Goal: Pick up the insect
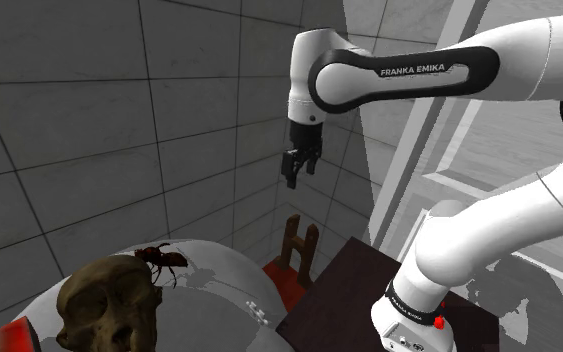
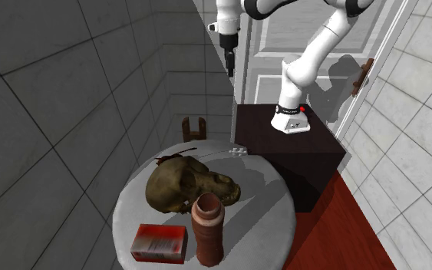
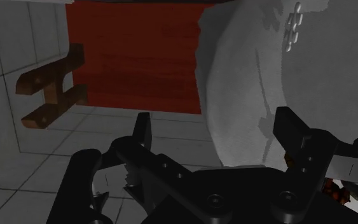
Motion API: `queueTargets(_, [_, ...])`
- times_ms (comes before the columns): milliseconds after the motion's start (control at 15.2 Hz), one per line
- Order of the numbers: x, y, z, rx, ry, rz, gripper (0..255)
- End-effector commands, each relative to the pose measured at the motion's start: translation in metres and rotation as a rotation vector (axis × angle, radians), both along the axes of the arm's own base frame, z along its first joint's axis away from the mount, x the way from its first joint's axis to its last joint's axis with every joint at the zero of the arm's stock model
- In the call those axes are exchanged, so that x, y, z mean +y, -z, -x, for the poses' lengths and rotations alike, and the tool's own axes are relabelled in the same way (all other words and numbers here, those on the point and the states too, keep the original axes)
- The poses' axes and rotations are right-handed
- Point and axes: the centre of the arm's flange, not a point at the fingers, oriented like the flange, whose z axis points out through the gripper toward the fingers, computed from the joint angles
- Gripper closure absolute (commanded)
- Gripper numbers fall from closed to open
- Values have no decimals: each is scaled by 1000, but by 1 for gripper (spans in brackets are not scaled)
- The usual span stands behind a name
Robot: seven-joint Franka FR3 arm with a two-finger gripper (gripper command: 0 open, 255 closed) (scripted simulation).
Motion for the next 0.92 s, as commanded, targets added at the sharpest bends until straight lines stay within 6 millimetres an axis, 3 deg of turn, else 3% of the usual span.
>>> queueTargets(0, [16,16,-12,-10,-10,3,0])
queueTargets(858, [128,104,-105,-61,-77,31,0])
